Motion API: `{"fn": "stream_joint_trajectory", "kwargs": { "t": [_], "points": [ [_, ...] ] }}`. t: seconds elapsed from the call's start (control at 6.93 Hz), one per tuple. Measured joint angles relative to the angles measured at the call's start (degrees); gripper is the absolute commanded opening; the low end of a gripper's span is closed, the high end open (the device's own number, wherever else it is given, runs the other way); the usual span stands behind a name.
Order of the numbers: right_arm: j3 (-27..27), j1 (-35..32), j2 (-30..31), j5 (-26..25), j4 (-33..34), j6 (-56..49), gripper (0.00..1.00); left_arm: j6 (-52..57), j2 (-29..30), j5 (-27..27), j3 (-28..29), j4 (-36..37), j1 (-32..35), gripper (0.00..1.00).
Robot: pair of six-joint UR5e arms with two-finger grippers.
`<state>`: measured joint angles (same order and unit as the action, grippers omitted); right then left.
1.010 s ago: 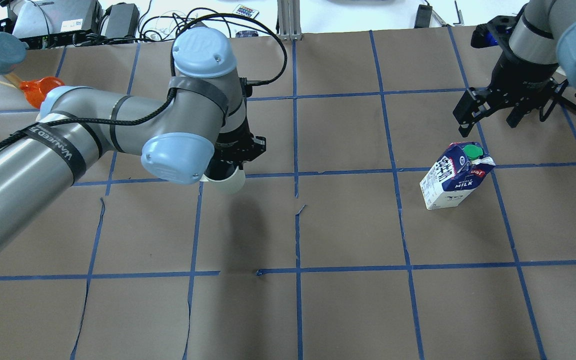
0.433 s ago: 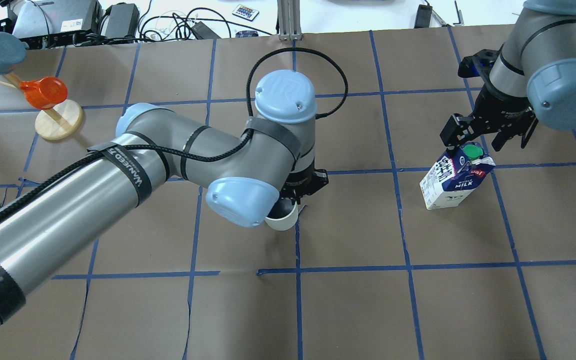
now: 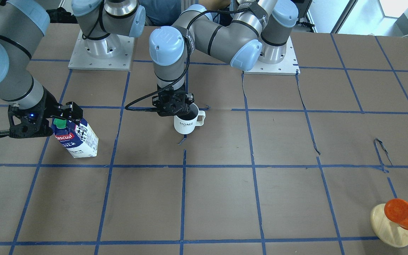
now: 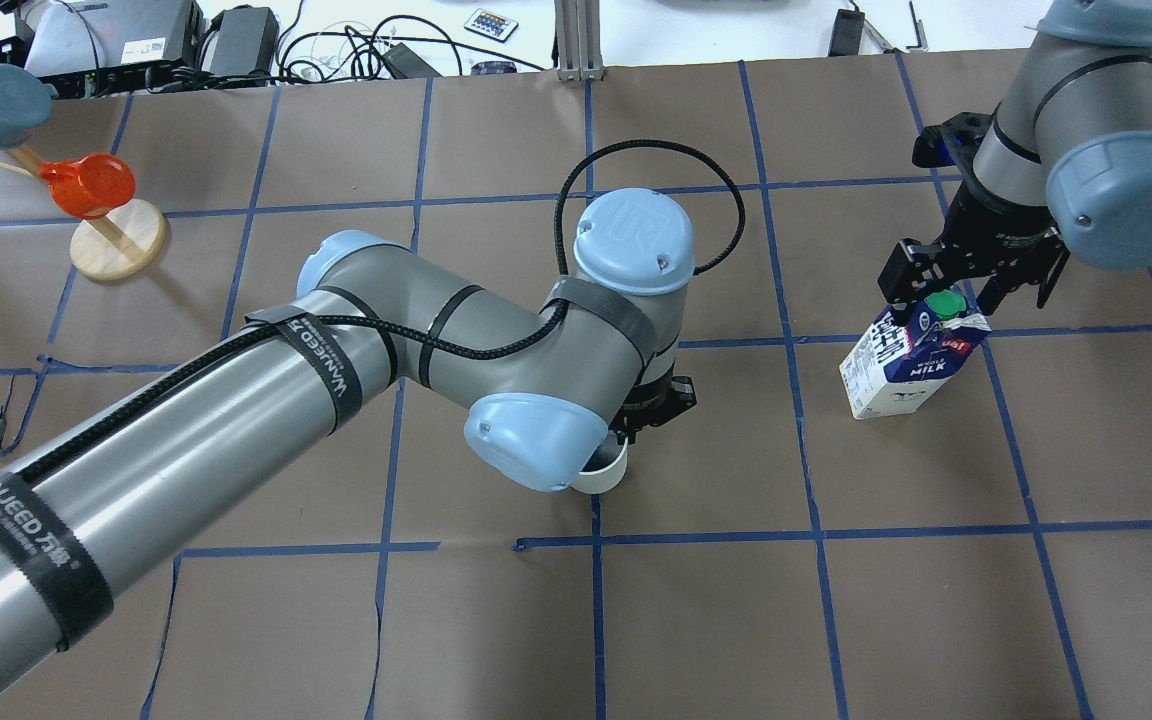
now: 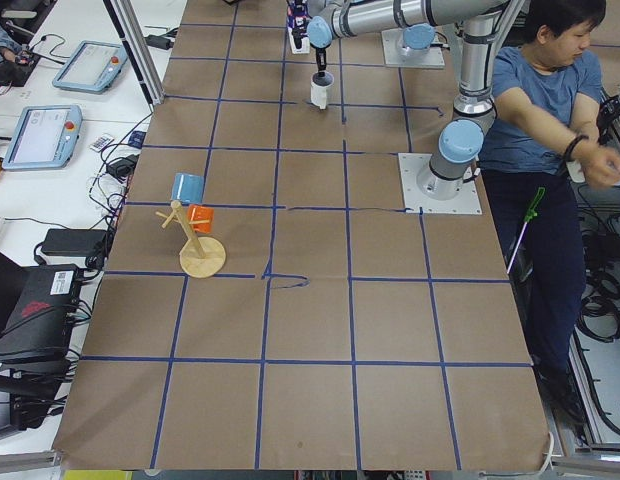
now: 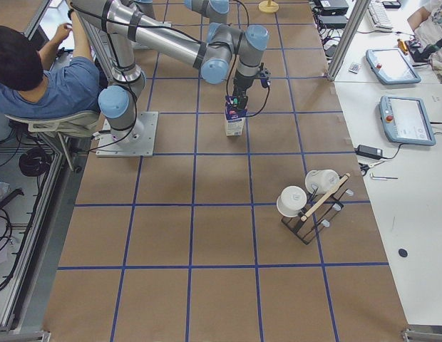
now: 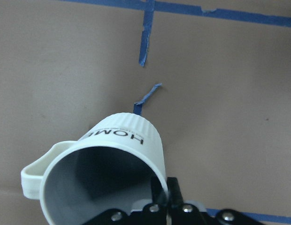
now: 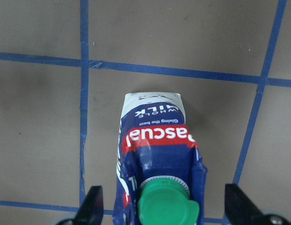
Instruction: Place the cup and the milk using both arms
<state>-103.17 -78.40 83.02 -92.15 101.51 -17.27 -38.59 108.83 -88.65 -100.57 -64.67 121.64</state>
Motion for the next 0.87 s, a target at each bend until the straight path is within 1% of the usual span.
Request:
{"fn": "stream_joint_trajectory", "kwargs": {
  "t": [0.14,0.29,0.43,0.58,0.87],
  "points": [
    [0.0,0.0,0.0,0.0,0.0,0.0,0.46,-0.4,0.4,-0.3,0.2,0.5,0.0,1.00],
    [0.0,0.0,0.0,0.1,0.0,0.0,0.28,-0.1,0.1,-0.8,0.5,0.8,-0.3,1.00],
    [0.2,0.0,0.0,0.1,0.1,0.0,0.21,1.8,-1.0,-1.2,1.5,0.6,-1.6,1.00],
    [0.4,0.0,0.0,0.1,0.2,0.0,0.17,6.1,-2.4,-1.3,3.5,-0.4,-4.5,1.00],
    [1.2,0.0,0.1,0.3,0.4,0.4,0.16,17.2,-6.1,-1.1,7.5,-4.9,-11.7,1.00]
  ]
}}
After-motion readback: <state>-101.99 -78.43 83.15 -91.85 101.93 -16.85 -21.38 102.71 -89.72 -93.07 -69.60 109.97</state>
